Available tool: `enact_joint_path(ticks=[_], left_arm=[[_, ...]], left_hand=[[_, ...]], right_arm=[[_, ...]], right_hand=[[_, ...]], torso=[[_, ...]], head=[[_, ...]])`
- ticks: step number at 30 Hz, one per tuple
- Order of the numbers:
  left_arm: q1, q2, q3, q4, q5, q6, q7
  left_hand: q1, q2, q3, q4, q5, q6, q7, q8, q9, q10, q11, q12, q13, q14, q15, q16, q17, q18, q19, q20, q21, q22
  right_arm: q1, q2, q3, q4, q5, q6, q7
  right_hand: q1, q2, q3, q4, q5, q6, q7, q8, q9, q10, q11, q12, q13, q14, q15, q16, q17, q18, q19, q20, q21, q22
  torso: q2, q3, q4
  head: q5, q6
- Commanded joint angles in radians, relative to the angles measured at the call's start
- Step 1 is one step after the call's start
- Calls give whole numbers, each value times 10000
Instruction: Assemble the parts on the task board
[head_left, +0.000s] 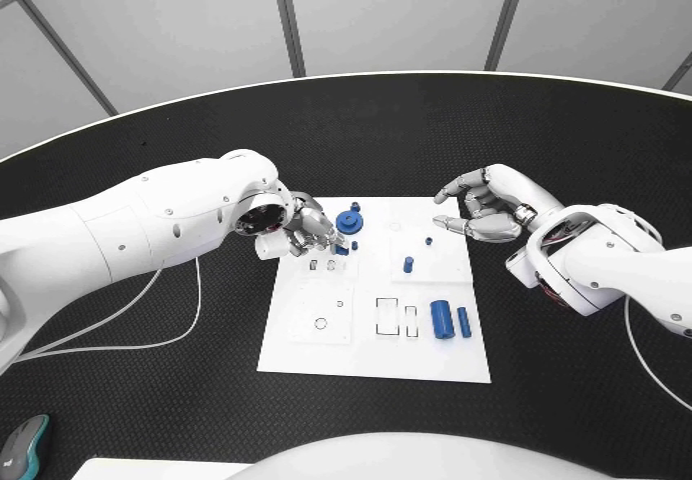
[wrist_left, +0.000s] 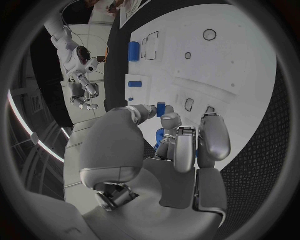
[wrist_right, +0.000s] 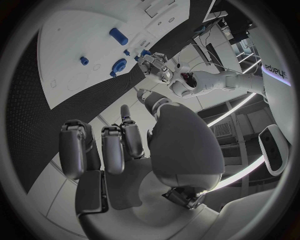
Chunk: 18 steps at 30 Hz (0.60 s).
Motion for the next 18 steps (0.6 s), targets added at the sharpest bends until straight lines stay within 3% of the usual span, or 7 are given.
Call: enact_joint_path(ticks=[1, 4, 8, 16, 18], left_arm=[[-69, -49, -1, -11, -384, 24, 71], [-126, -102, -1, -4, -658, 31, 97], [-218, -195, -1, 88, -1249, -4, 123], [-342, -306, -2, 297, -1829, -294, 70], [-424, -355, -2, 421, -2115, -536, 36]], left_hand=[[-116, -16, 1789, -1866, 127, 105, -11, -75, -14, 81, -6, 45, 28, 927, -88, -44, 2136, -160, 27, -11, 37, 16], [-129, -30, 1787, -1909, 209, 135, -15, -90, -21, 113, -12, 63, 62, 928, -94, -43, 2137, -160, 25, -13, 36, 11], [-221, -79, 1739, -2035, 682, 256, -30, -149, -43, 208, -27, 101, 136, 926, -110, -47, 2123, -153, 15, -21, 26, -23], [-253, -87, 1710, -2073, 827, 295, -36, -167, -47, 264, -36, 134, 197, 928, -118, -44, 2130, -147, 5, -23, 13, -54], [-334, -123, 1629, -2150, 1254, 391, -65, -192, -46, 386, -63, 200, 313, 929, -139, -43, 2127, -139, 1, -30, 0, -87]], right_arm=[[-1, 47, -1, -59, 0, 10, 26], [-2, 86, -1, -119, 0, 22, 46], [-3, 143, -2, -217, 0, 33, 74], [-5, 216, -4, -320, 0, 47, 107], [-6, 278, -5, -388, 0, 57, 125]], right_hand=[[40, -44, 3, 35, 41, 58, -22, 37, -13, 12, -84, 62, 1038, 851, -55, -55, 1827, 44, 447, -74, -50, 1464], [40, -44, 3, 35, 41, 58, -22, 37, -13, 12, -84, 62, 1038, 851, -55, -55, 1827, 44, 447, -74, -50, 1464], [36, -48, 7, 45, 59, 61, -22, 40, -20, 8, -85, 54, 1029, 847, -57, -63, 1810, 44, 447, -77, -52, 1464], [36, -48, 7, 45, 59, 61, -22, 40, -20, 8, -85, 54, 1029, 847, -57, -63, 1810, 44, 447, -77, -52, 1464], [38, -43, 15, 49, 74, 62, -23, 42, -23, 15, -86, 62, 1035, 850, -58, -59, 1820, 47, 443, -79, -62, 1455]], torso=[[-69, -26, 13], [-101, -27, 21], [-175, -36, 27], [-269, -60, 53], [-315, -76, 69]], head=[[-11, 287], [30, 415], [88, 506], [152, 443], [214, 389]])
